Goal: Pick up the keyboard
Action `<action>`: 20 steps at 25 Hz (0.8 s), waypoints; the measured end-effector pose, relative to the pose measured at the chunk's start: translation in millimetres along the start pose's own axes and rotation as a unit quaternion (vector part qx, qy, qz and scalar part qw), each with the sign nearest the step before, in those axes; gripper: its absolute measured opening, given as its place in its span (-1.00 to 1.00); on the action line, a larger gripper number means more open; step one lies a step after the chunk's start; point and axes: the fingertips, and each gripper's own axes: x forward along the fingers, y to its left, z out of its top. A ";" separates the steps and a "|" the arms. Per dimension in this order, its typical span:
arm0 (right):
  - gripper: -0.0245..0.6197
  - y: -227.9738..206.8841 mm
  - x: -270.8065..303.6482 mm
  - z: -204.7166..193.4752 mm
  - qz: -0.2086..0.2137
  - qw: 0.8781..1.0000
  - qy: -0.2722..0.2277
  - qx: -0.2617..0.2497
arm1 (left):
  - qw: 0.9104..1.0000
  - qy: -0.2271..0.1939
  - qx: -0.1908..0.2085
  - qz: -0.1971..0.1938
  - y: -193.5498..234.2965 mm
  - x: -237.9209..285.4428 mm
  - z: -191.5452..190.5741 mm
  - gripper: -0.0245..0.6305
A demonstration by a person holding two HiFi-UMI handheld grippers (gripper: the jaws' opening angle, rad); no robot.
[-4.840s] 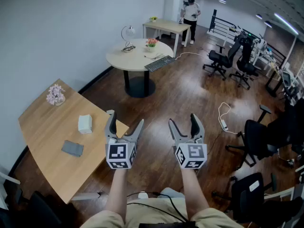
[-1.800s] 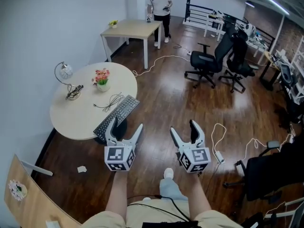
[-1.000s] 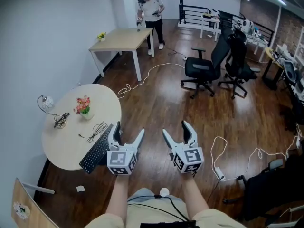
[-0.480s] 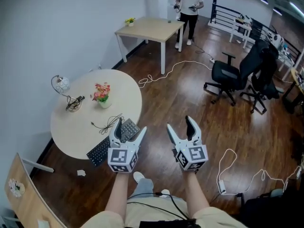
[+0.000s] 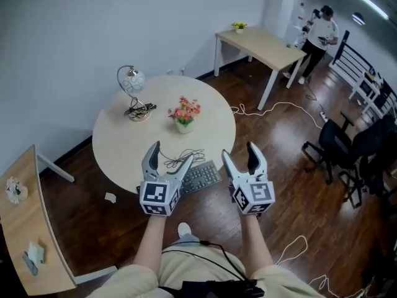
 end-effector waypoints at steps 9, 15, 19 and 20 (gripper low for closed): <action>0.21 87.4 102.9 -87.1 0.112 0.990 0.081 -0.010 | 0.991 0.050 -0.028 0.124 140.7 -44.7 -69.1 0.39; 0.21 95.7 95.1 -180.9 0.150 0.969 0.192 -0.033 | 0.974 0.133 -0.082 0.162 183.6 -91.6 -158.5 0.39; 0.21 63.8 77.1 -236.5 0.134 0.958 0.254 -0.001 | 0.950 0.204 -0.156 0.181 199.3 -138.4 -249.2 0.39; 0.21 52.4 71.0 -251.2 0.127 0.954 0.271 0.006 | 0.942 0.225 -0.176 0.176 196.5 -150.5 -271.9 0.39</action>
